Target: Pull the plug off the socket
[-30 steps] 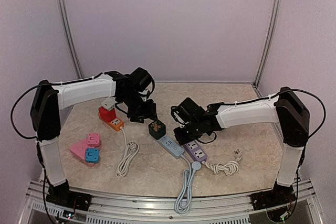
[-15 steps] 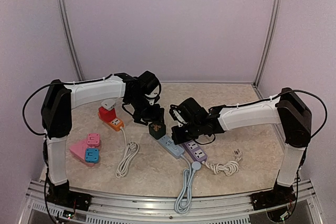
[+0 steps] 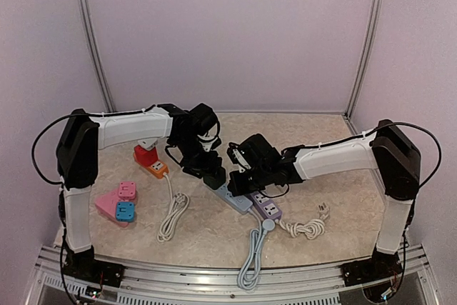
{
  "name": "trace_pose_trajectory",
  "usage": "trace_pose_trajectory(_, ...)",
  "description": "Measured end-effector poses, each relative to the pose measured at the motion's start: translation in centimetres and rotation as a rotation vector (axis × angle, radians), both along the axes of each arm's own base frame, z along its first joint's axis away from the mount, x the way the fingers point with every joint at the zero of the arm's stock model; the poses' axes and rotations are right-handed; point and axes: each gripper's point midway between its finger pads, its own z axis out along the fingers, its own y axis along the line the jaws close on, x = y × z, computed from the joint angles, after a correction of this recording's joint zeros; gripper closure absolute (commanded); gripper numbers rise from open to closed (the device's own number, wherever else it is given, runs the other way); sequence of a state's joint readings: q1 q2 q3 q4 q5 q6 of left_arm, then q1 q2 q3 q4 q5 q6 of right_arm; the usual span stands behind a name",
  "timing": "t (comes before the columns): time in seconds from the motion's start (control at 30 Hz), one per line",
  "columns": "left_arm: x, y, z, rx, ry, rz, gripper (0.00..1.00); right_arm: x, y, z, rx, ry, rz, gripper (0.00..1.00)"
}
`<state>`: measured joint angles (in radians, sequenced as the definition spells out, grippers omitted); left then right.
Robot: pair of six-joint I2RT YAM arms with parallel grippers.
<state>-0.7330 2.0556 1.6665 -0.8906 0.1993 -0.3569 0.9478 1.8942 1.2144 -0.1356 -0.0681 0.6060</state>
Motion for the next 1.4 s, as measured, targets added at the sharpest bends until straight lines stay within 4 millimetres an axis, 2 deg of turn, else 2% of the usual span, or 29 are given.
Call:
trace_pose_trajectory(0.17, -0.4, 0.1, 0.0, 0.024, -0.001, -0.012, 0.41, -0.4, 0.3, -1.9, -0.017, 0.037, -0.006, 1.00)
trace_pose_trajectory(0.23, -0.6, 0.1, -0.1, 0.028, 0.002, -0.015, 0.38, -0.5, 0.3, -2.5, -0.022, 0.048, -0.013, 1.00)
trace_pose_trajectory(0.3, -0.7, 0.1, -0.2, 0.033, 0.007, -0.017, 0.31, -0.4, 0.4, -2.4, -0.014, 0.045, -0.022, 1.00)
trace_pose_trajectory(0.5, -0.5, 0.0, -0.9, 0.059, -0.014, -0.023, 0.31, -0.1, 0.6, -2.2, 0.004, 0.047, -0.045, 1.00)
trace_pose_trajectory(0.67, 0.1, -0.1, -0.7, 0.078, -0.056, -0.045, 0.31, -0.1, 0.6, -2.4, 0.027, 0.054, -0.069, 1.00)
trace_pose_trajectory(1.0, 1.0, -0.7, -1.6, 0.086, -0.095, -0.155, 0.27, 0.2, 0.7, -2.6, 0.088, 0.068, -0.104, 1.00)
trace_pose_trajectory(1.1, 1.3, -0.9, -1.8, 0.078, -0.095, -0.175, 0.35, 0.3, 0.6, -2.6, 0.099, 0.072, -0.114, 1.00)
trace_pose_trajectory(1.3, 1.6, -1.0, -1.6, 0.083, -0.122, -0.215, 0.69, 0.7, 0.4, -2.4, 0.117, 0.075, -0.136, 1.00)
trace_pose_trajectory(1.4, 1.6, -1.0, -1.5, 0.086, -0.126, -0.214, 0.78, 0.7, 0.3, -2.4, 0.120, 0.080, -0.141, 1.00)
